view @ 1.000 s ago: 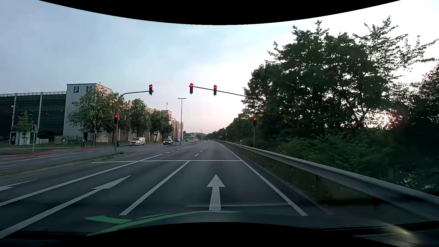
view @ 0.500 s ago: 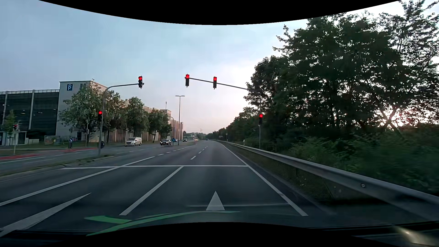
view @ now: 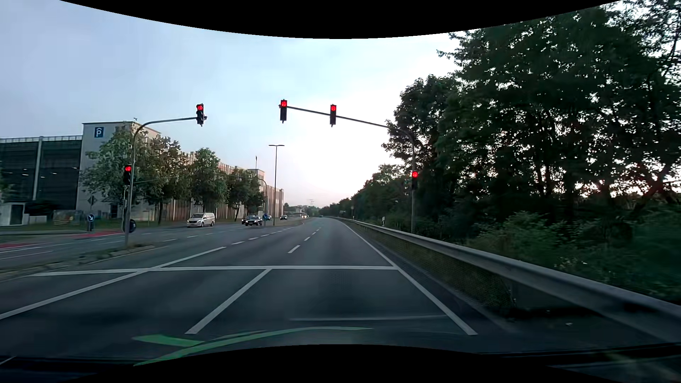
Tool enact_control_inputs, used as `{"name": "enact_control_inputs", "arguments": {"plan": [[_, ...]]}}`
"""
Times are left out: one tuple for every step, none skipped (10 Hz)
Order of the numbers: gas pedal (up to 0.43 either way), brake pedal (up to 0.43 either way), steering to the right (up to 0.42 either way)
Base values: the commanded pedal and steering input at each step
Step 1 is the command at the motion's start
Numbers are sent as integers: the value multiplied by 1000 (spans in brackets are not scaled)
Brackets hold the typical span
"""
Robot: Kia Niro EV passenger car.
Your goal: Follow the waypoints while adhering to traffic rules and regulations
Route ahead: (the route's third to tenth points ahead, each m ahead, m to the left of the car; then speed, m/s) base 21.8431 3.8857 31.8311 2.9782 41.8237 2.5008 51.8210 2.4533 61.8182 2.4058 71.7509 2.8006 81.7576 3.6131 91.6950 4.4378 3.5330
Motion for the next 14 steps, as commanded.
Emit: {"name": "enact_control_inputs", "arguments": {"plan": [[0,201,0],[0,189,1],[0,171,1],[0,165,1],[0,171,2],[0,171,3],[0,171,3],[0,171,3],[0,165,3],[0,165,3],[0,165,3],[0,165,3],[0,171,3],[0,171,3]]}}
